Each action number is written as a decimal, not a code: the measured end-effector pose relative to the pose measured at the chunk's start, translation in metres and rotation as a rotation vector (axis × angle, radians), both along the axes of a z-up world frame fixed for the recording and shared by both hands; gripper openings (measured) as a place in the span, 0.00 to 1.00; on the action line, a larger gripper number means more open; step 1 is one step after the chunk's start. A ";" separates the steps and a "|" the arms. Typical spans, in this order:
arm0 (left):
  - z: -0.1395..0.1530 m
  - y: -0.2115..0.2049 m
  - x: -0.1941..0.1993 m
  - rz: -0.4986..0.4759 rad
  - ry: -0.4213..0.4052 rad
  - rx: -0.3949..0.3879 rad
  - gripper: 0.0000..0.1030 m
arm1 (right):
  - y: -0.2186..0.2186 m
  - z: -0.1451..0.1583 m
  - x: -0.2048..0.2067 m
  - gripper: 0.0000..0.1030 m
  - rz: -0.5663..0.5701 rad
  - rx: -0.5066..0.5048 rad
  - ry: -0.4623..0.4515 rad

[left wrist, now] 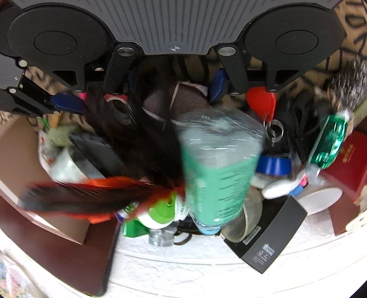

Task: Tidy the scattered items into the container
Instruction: 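Grasp the red tape roll with left tool while right tool grasps pink-capped marker, then lift the tape roll and marker and carry both toward the cardboard box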

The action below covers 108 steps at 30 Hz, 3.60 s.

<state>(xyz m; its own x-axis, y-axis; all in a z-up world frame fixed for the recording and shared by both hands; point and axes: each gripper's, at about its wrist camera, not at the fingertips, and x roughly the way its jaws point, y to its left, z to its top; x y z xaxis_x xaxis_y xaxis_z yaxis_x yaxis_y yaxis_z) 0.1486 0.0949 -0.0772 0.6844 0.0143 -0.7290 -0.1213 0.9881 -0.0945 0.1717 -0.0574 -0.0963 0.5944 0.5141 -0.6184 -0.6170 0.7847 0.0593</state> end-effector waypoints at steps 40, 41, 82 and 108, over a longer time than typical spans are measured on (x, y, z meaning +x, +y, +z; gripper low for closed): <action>-0.004 -0.051 -0.004 -0.220 0.031 -0.186 0.54 | -0.067 0.018 -0.058 0.57 -0.089 0.062 0.082; -0.004 -0.052 -0.008 -0.234 0.034 -0.185 0.54 | -0.067 0.017 -0.058 0.57 -0.087 0.063 0.089; -0.004 -0.097 -0.102 -0.349 0.098 -0.121 0.33 | -0.108 0.010 -0.130 0.21 -0.072 -0.139 0.078; 0.032 -0.119 -0.099 -0.352 0.028 -0.087 0.06 | -0.127 0.030 -0.128 0.18 -0.077 -0.046 0.054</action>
<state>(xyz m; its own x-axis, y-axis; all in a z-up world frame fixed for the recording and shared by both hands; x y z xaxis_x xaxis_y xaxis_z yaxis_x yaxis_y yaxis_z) 0.0496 -0.0237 -0.0456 0.6166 -0.2810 -0.7354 0.2208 0.9584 -0.1811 0.0440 -0.1845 -0.0663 0.5962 0.4384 -0.6726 -0.5514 0.8325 0.0539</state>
